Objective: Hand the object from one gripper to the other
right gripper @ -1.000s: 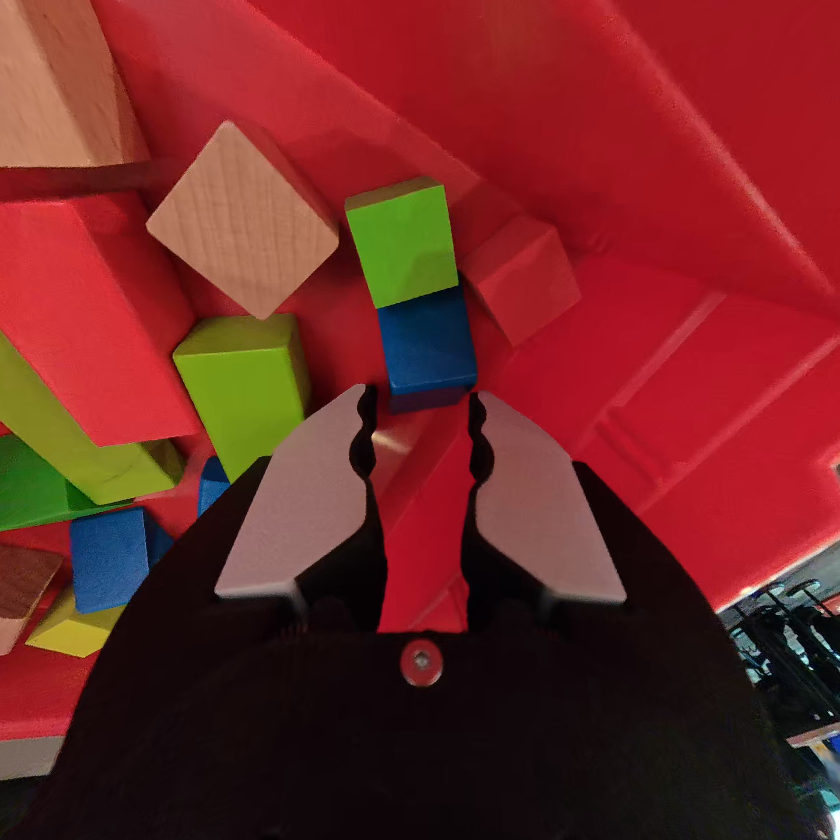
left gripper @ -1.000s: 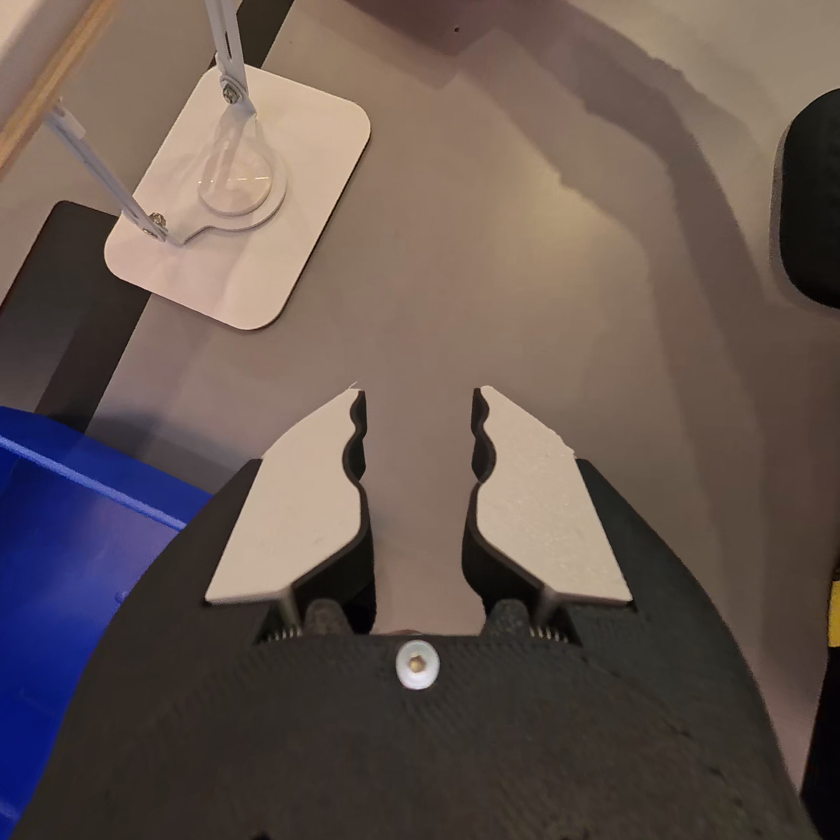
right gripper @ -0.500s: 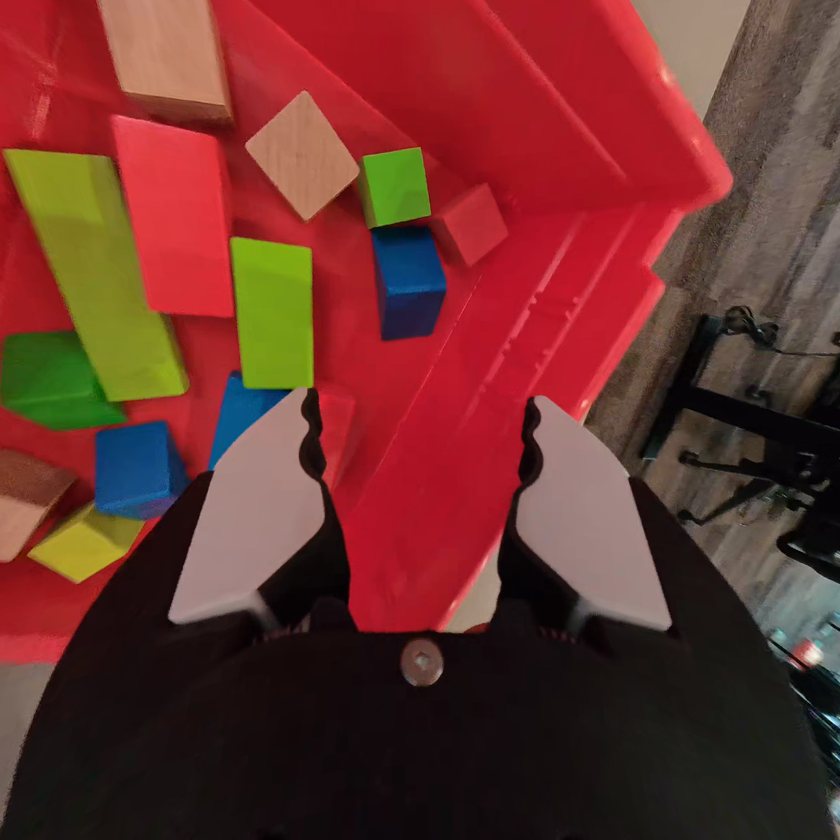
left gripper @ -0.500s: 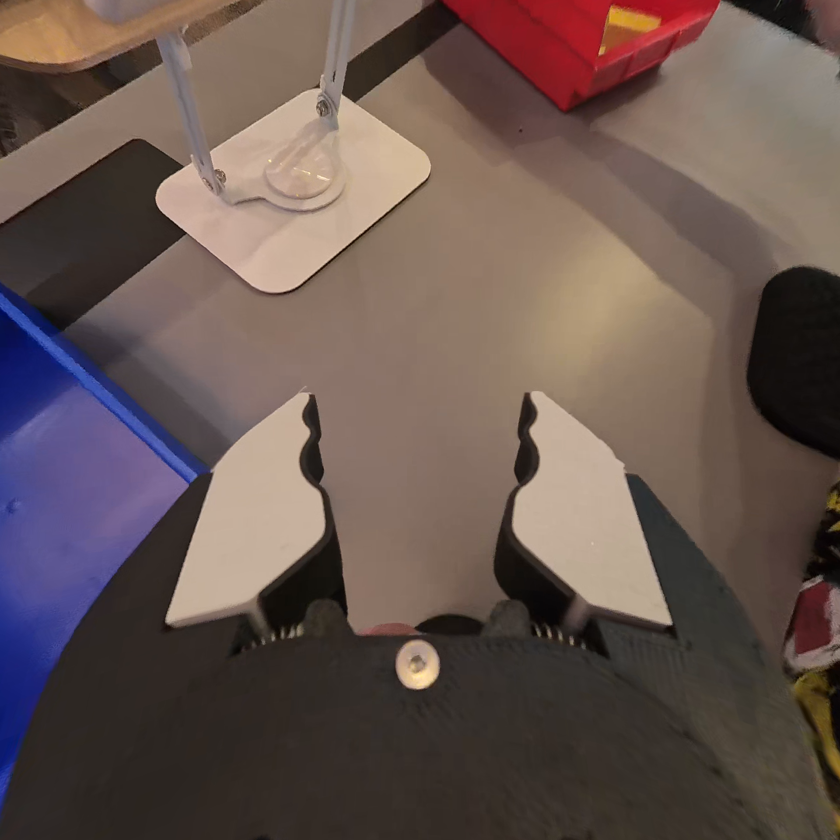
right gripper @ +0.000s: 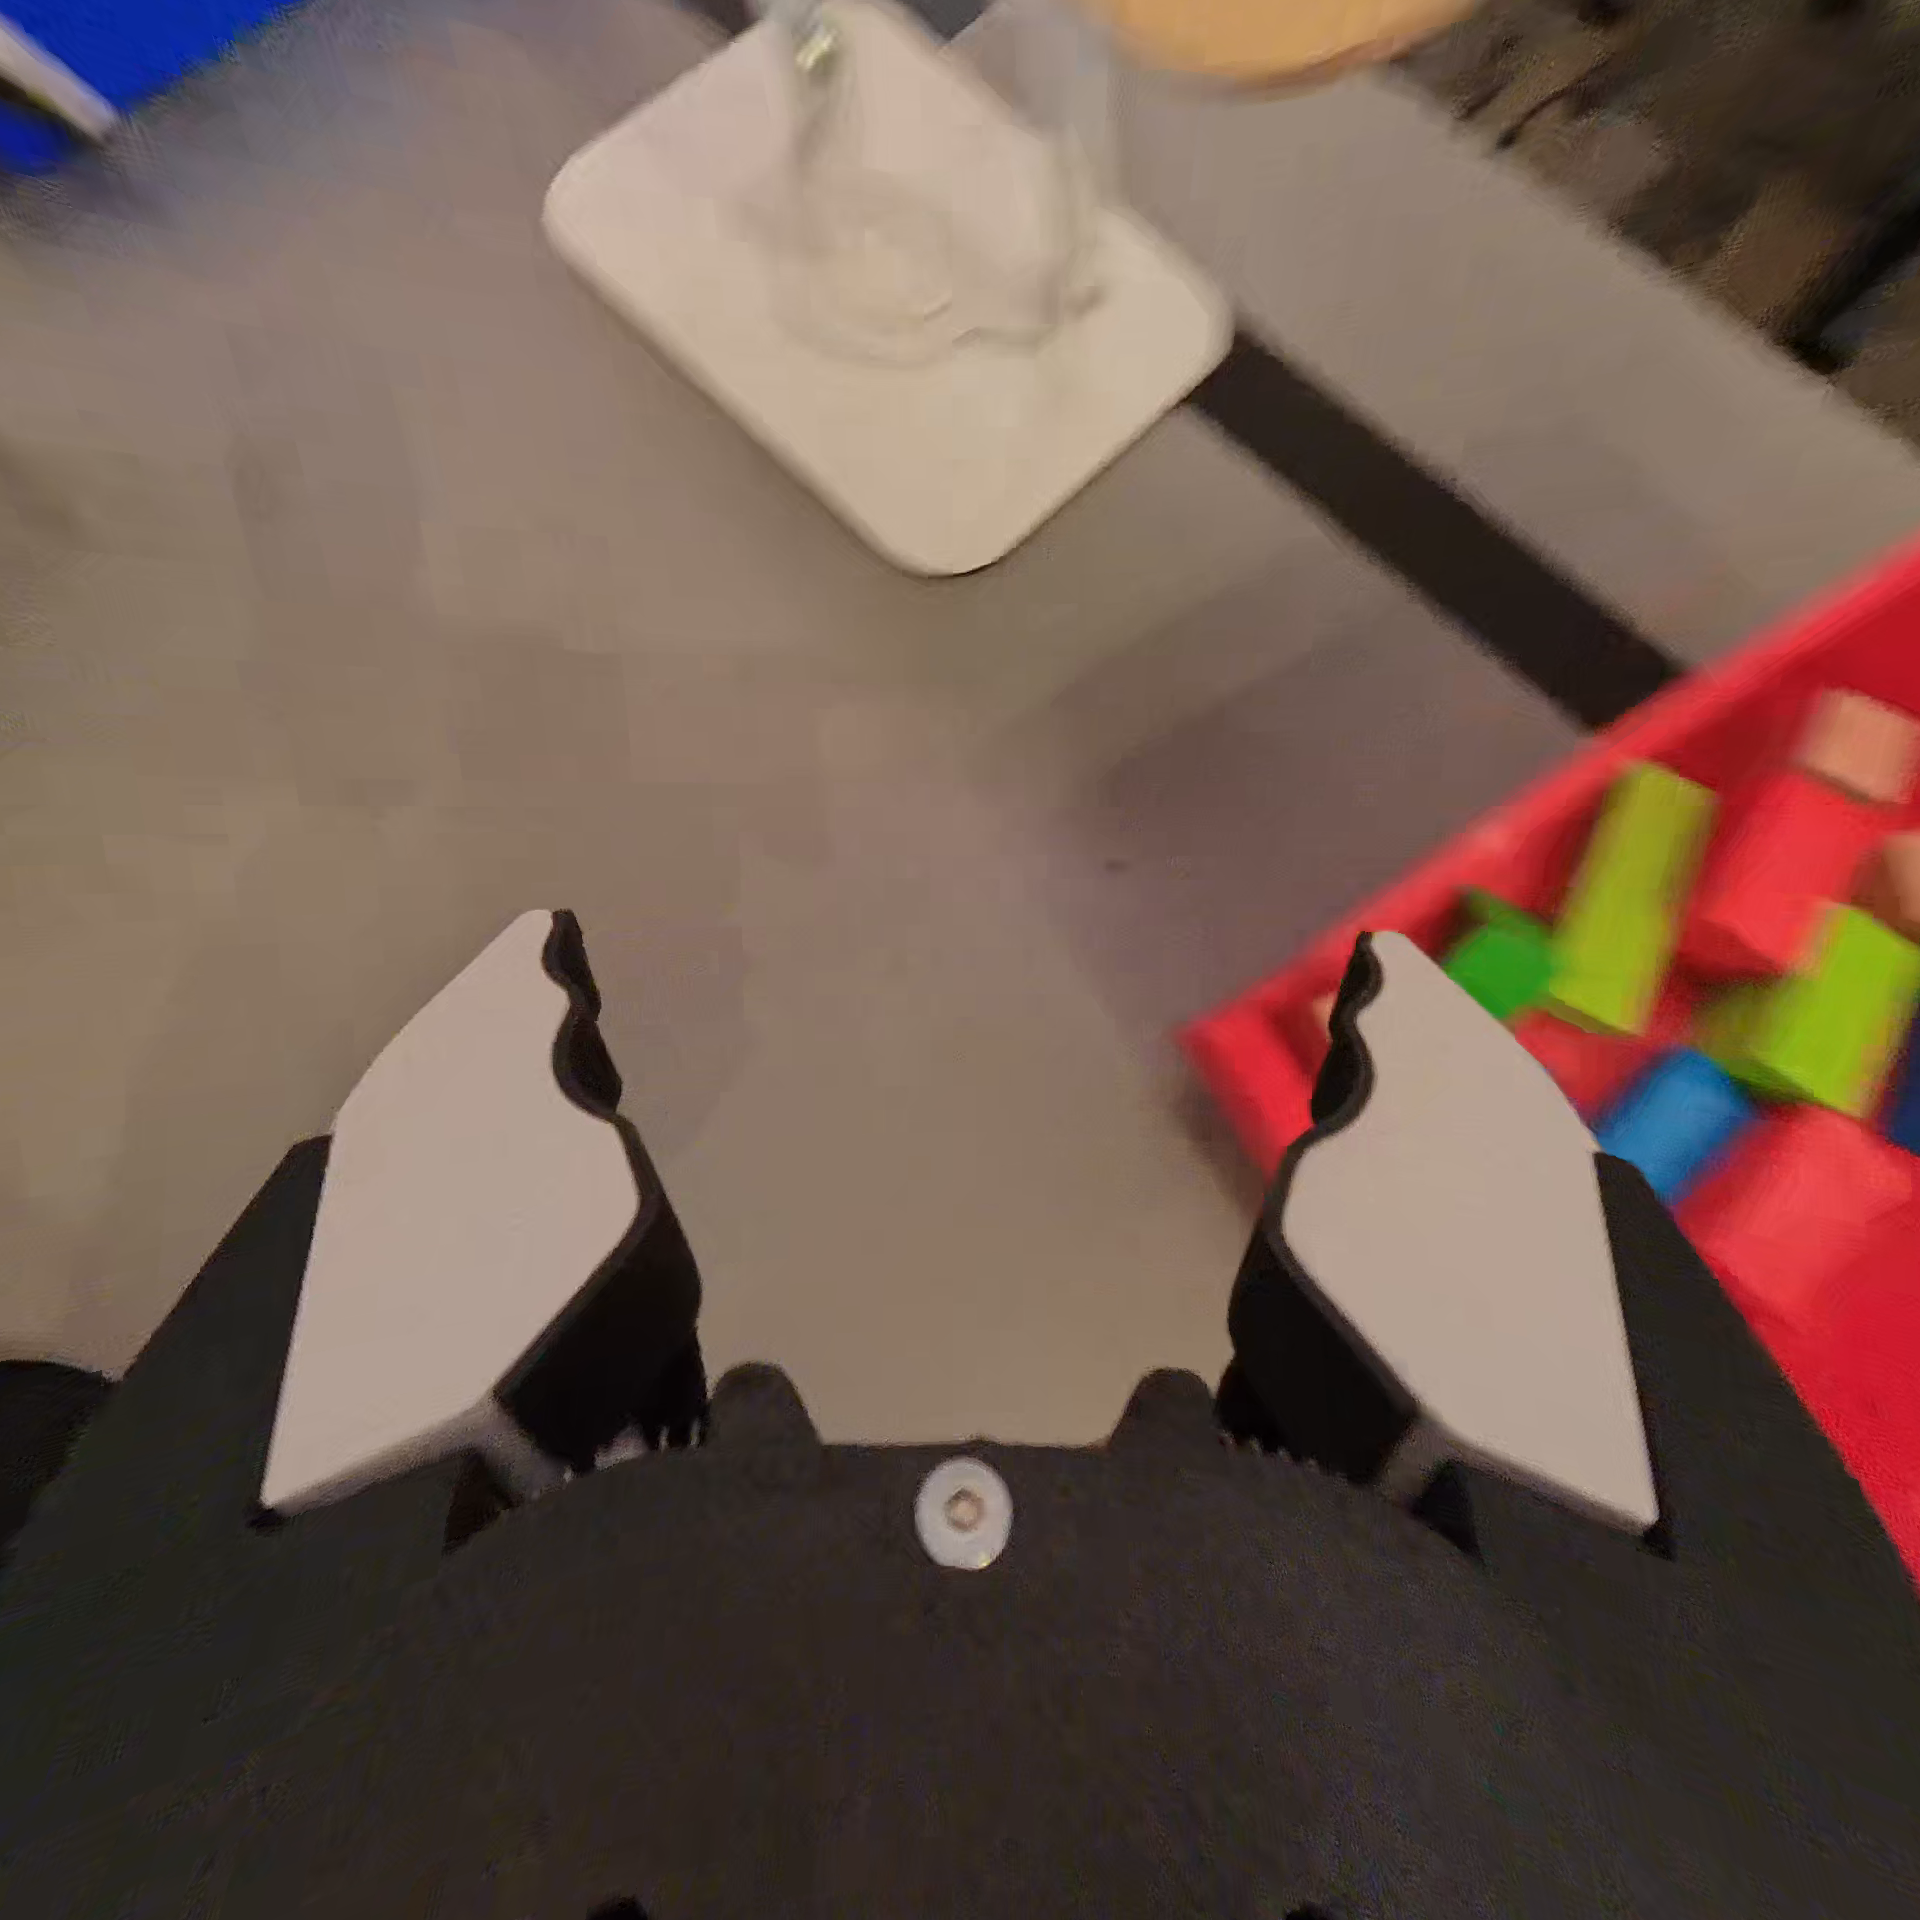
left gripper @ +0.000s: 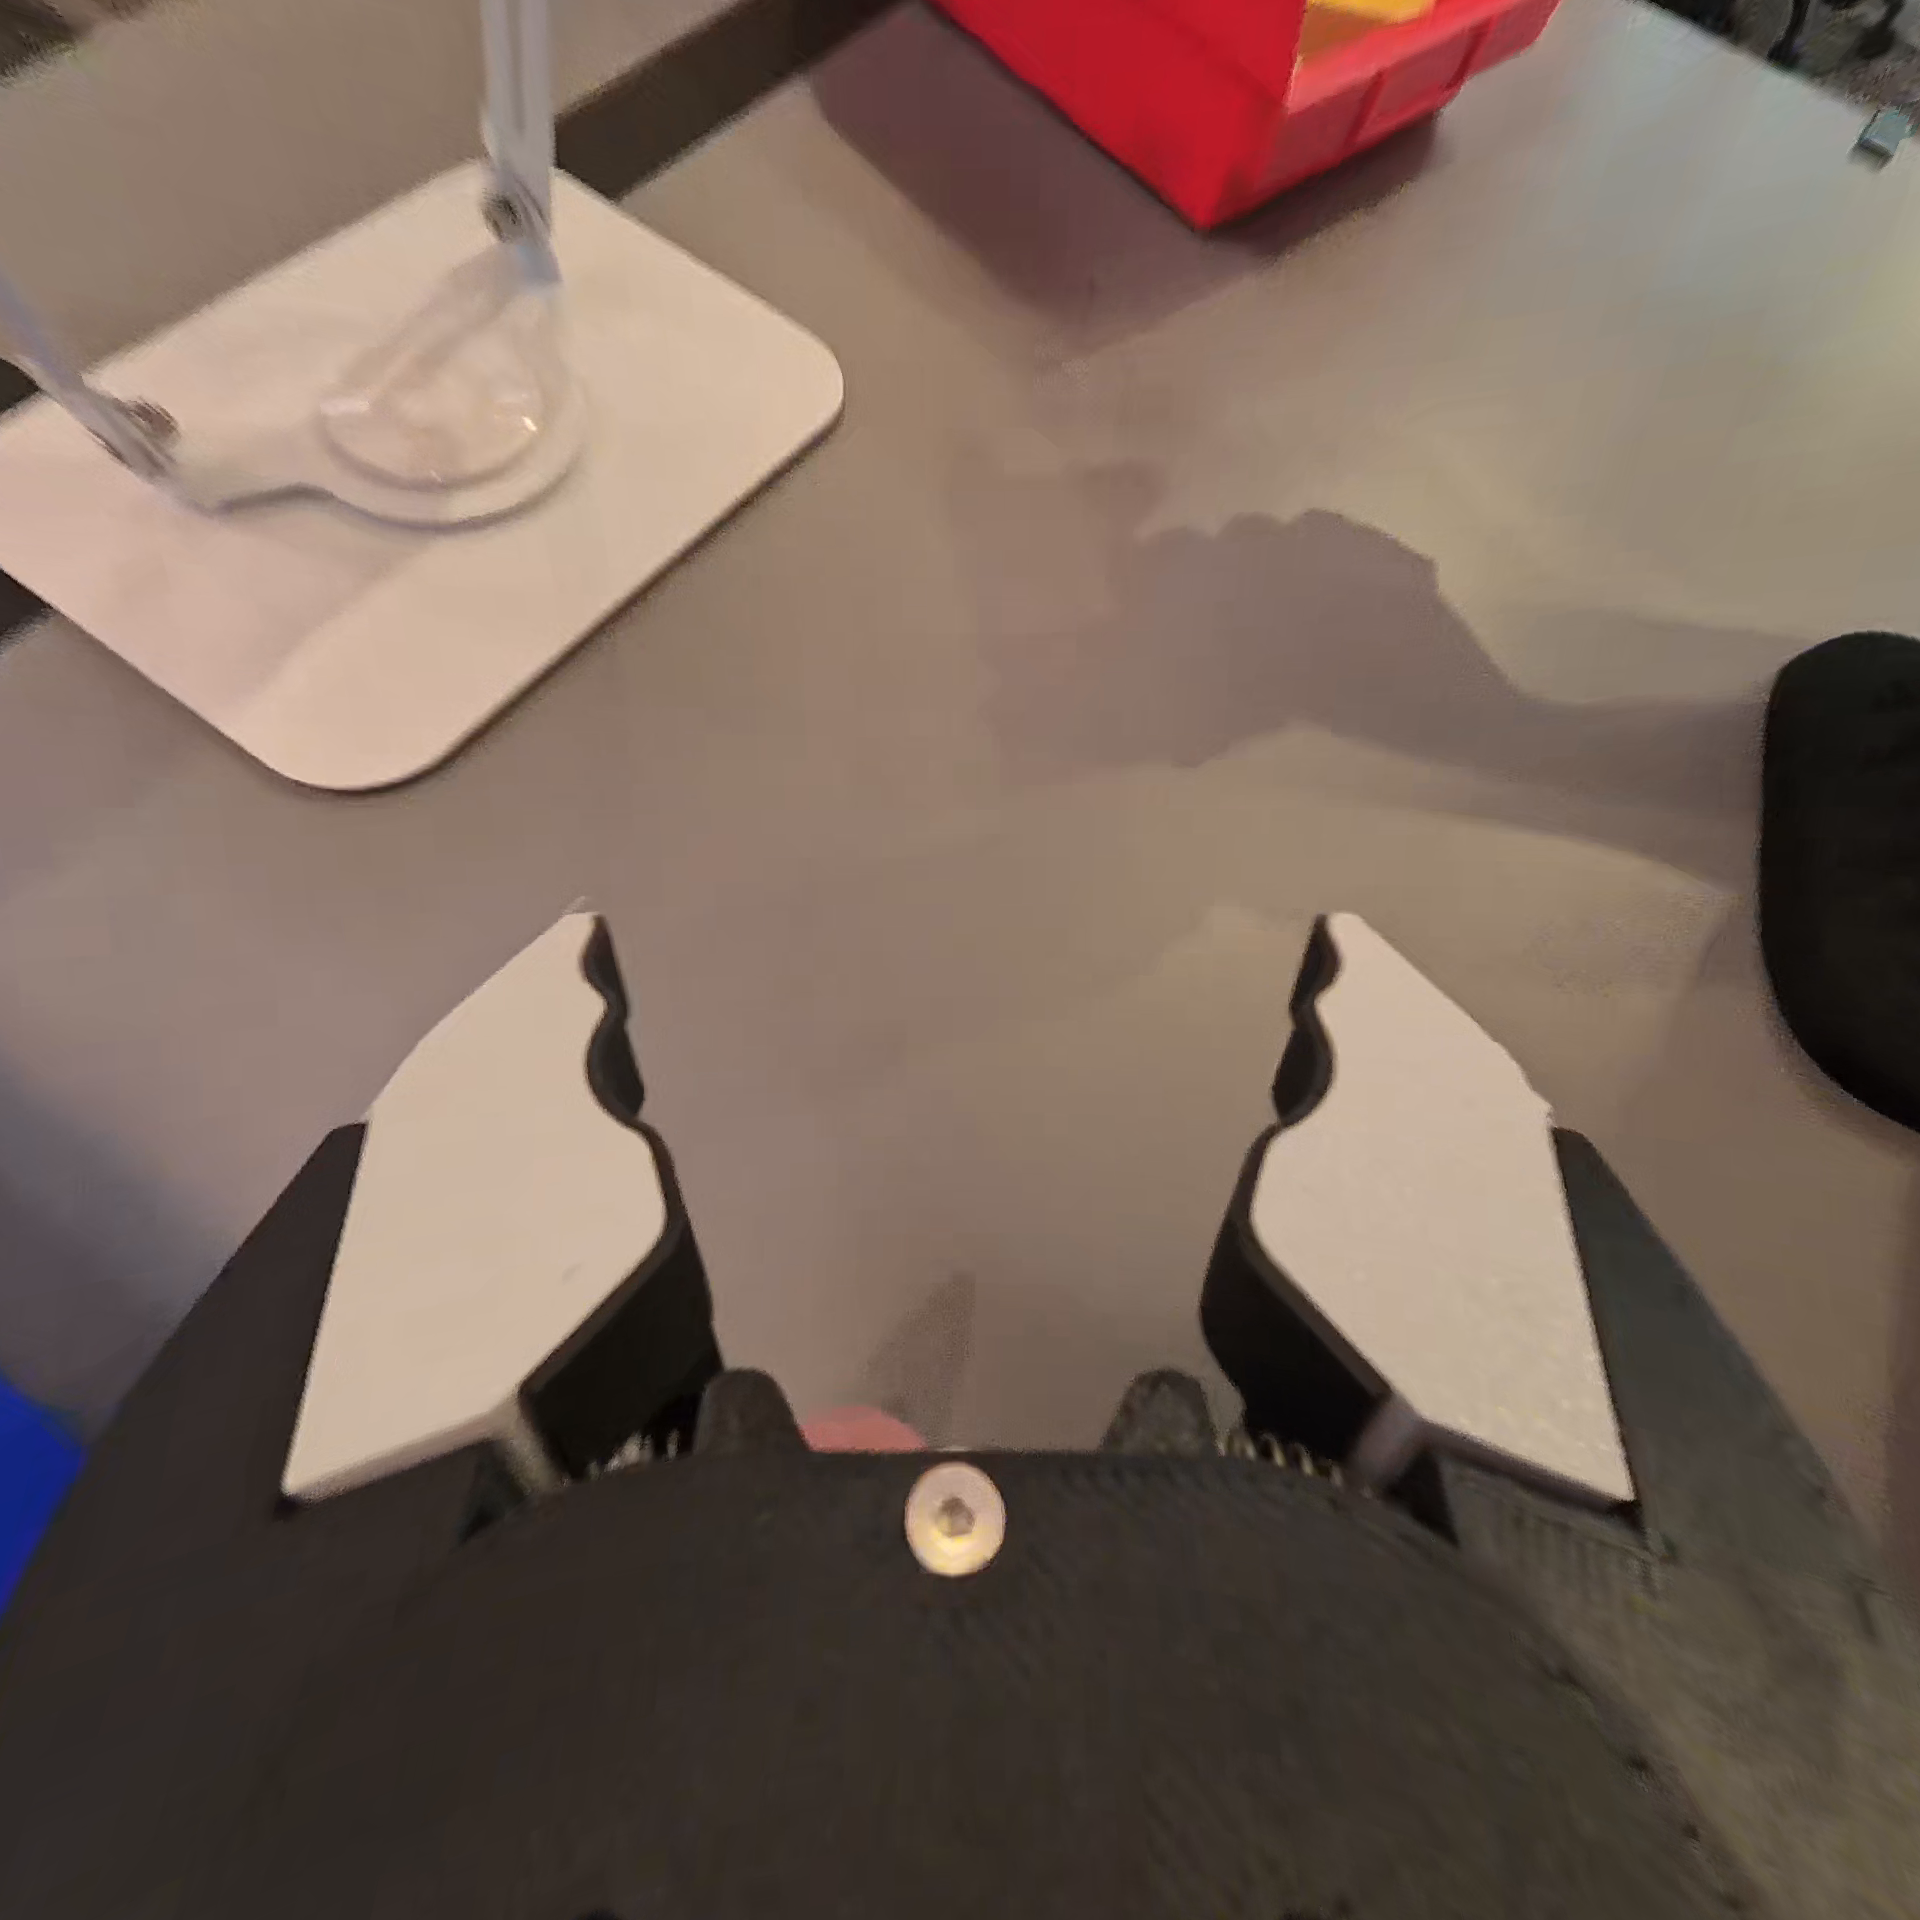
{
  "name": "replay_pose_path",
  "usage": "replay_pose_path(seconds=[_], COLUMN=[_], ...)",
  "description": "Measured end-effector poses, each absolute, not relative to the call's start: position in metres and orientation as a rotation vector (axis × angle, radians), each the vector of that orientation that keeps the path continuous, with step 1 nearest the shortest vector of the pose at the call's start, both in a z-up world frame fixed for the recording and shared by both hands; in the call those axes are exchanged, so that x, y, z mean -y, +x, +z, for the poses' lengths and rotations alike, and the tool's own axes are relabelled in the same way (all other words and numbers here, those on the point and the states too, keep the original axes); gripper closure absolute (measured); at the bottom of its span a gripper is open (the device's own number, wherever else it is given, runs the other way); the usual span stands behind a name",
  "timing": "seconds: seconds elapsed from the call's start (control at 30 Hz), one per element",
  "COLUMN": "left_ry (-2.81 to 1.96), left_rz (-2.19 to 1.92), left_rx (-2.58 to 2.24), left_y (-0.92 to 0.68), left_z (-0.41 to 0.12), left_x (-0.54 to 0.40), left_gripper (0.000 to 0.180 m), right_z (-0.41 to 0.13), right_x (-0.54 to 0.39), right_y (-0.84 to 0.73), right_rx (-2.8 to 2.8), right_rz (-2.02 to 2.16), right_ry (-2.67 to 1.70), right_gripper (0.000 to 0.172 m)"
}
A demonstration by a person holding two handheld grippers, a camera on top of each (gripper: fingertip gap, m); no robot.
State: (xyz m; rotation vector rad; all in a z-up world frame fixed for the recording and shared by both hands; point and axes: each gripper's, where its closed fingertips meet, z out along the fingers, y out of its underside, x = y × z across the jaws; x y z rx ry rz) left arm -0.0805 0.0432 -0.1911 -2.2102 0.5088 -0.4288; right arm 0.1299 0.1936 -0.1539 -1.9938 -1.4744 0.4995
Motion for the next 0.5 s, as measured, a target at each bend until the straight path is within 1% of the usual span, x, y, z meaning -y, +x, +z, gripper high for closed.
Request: replay_pose_path(seconds=[0.03,0.1,0.17,0.2,0.27,0.33,0.37,0.5], left_ry=[-2.225,-2.279,-2.311,-2.334,-2.36,-2.384,-2.377,-2.369], left_rz=[-0.457,-0.451,-0.451,-0.447,-0.443,-0.447,-0.453,-0.352], left_rx=[-0.505,-0.51,-0.511,-0.503,-0.519,-0.528,-0.524,-0.604], left_y=[-0.076,-0.075,-0.073,-0.075,-0.076,-0.075,-0.074,-0.076], left_z=[-0.202,-0.226,-0.244,-0.252,-0.264,-0.264,-0.264,-0.272], left_x=[-0.046,-0.049,-0.05,-0.05,-0.05,-0.049,-0.051,-0.052], left_gripper=[0.056,0.057,0.049,0.048,0.046,0.043,0.041,0.04], right_z=[-0.173,-0.205,-0.237,-0.251,-0.277,-0.28,-0.28,-0.279], right_x=[-0.176,-0.148,-0.138,-0.138,-0.135,-0.137,-0.139,-0.146], right_y=[0.114,0.085,0.069,0.064,0.054,0.042,0.04,0.04], right_rx=[1.527,1.573,1.626,1.63,1.625,1.588,1.579,1.53], right_rz=[0.511,0.603,0.578,0.555,0.555,0.55,0.548,0.542], right_ry=[-1.982,-1.968,-1.969,-1.982,-2.027,-1.987,-1.991,-2.005], right_gripper=[0.035,0.035,0.028,0.033,0.035,0.026,0.026,0.028])
